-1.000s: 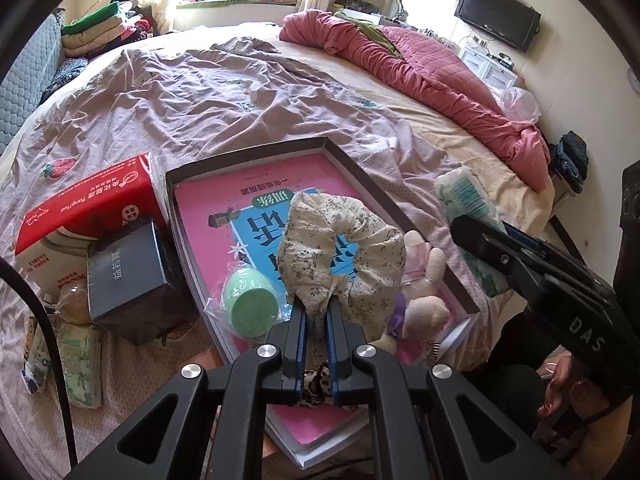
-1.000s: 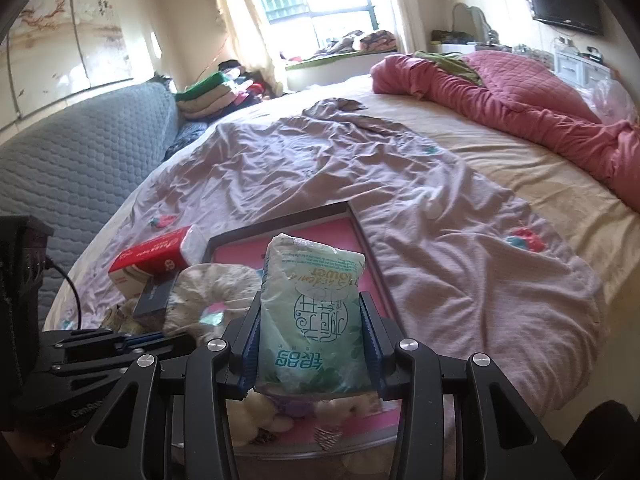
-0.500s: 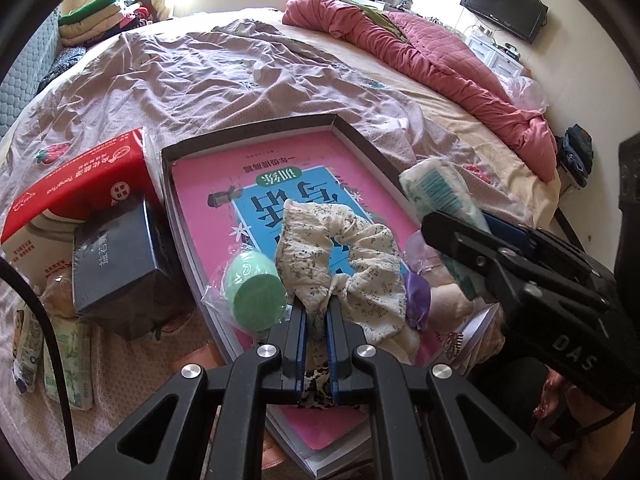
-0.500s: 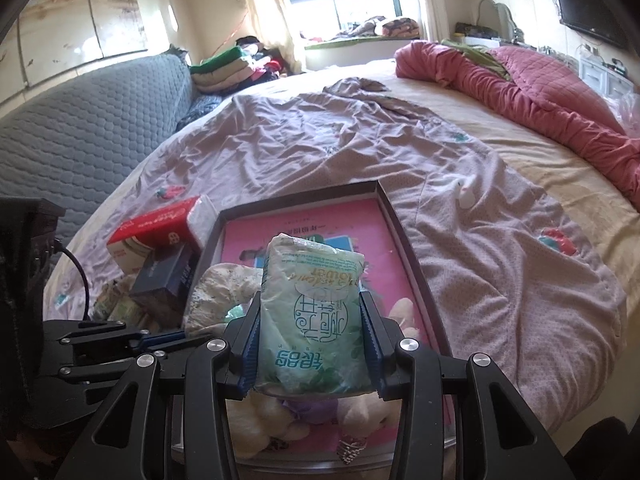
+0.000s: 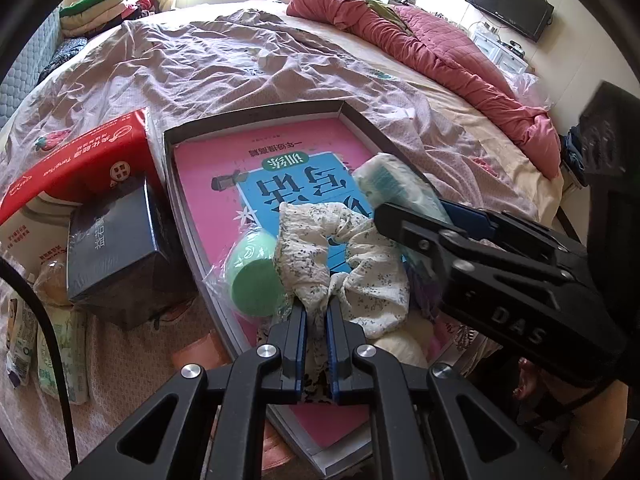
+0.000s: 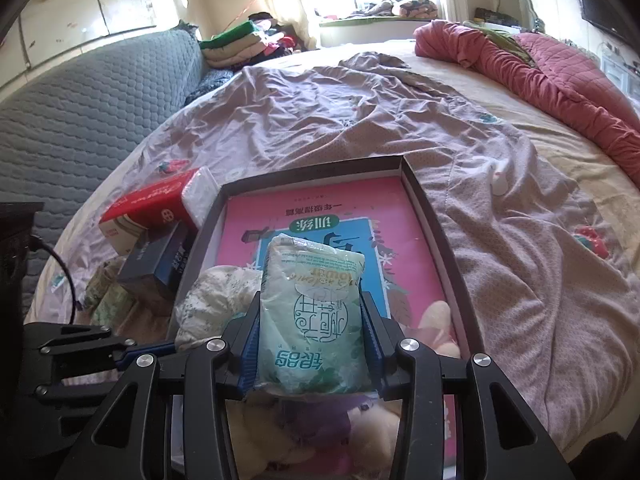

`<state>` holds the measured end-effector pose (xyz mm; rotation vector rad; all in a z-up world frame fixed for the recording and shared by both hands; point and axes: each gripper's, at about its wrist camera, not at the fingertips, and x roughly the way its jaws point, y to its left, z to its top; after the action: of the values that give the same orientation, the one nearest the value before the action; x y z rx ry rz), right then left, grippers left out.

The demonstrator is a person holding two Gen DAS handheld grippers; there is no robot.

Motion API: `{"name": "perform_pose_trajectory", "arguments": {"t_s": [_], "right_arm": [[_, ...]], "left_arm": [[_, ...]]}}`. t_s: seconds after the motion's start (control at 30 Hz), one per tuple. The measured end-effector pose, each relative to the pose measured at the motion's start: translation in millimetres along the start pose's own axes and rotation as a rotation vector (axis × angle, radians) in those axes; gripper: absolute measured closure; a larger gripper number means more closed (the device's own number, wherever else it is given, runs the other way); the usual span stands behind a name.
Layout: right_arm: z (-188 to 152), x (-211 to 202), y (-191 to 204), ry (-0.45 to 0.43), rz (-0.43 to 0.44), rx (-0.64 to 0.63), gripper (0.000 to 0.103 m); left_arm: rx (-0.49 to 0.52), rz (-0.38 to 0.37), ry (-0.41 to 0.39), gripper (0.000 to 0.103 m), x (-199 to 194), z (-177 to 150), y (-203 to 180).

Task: Organize soft objects
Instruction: 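Carry the scrunchie with the left gripper while the right gripper carries the wipes pack over the tray, then lower the scrunchie and open the left gripper while the right gripper releases the wipes pack on the tray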

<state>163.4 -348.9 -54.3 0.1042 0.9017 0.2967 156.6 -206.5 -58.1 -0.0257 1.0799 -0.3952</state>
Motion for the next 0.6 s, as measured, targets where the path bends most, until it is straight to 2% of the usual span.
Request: {"name": "perform_pose_trajectory", "arguments": {"t_s": [0.6], "right_arm": [[-3.1, 38.1, 3.4, 0.088, -0.013, -0.021, 0.056]], "left_arm": [[-0.011, 0.001, 0.012, 0.094, 5.7, -0.5, 3.9]]}}
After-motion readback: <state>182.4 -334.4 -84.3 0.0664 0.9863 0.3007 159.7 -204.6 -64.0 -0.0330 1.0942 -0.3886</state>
